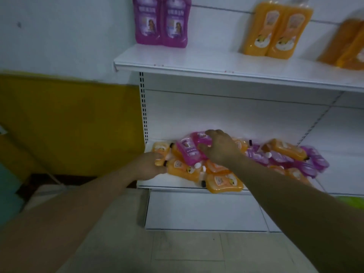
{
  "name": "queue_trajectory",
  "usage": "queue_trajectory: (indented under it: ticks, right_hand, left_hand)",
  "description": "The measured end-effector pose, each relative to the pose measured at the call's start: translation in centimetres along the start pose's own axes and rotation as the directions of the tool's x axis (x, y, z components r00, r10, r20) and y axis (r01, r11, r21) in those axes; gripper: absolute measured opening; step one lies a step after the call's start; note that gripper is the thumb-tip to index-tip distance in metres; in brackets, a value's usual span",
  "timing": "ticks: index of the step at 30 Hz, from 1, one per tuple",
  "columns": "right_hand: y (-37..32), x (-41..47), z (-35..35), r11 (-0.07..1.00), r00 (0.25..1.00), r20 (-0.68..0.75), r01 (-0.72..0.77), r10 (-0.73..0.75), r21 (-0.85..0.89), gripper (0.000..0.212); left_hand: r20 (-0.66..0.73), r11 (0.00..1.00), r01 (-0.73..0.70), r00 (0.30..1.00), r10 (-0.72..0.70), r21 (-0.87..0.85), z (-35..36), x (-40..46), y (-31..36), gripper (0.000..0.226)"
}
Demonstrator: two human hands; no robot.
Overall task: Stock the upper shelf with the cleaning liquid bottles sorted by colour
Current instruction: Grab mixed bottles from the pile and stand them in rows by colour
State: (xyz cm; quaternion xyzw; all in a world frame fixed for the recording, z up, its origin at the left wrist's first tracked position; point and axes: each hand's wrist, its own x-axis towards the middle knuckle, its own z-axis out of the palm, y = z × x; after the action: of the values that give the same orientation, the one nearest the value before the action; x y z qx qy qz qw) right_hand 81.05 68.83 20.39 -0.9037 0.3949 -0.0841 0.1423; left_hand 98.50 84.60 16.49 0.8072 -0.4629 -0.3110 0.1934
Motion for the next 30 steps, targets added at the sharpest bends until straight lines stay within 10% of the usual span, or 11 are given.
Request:
queue_trajectory:
  ticks: [8, 14, 30]
  right_hand:
    - [6.7, 7.2, 10.1, 0.99, 0.96, 0.28, -0.063, 0.026, 0.125, 0.035]
    - [9.2, 10.1, 17.7, 0.976, 0.934, 0.352, -0.127, 0.057, 0.179, 0.069]
    - [9.7, 12.3, 13.9, 0.915, 0.956, -0.292, 0.103, 0.017, 0.39, 0.032]
  left_hand:
    - [0.049, 0.993, 0.118, 0.992, -0.118, 0.0, 6.0, 10.6, -2.9, 0.056]
    - [-0.021, 0.989, 0.1, 0.995, -0.099, 0.104, 9.9, 17.4, -5.6, 0.067]
    - [0.076, 0.85, 0.061, 0.99, -0.118, 0.523, 9.8, 22.7, -5.6, 0.078]
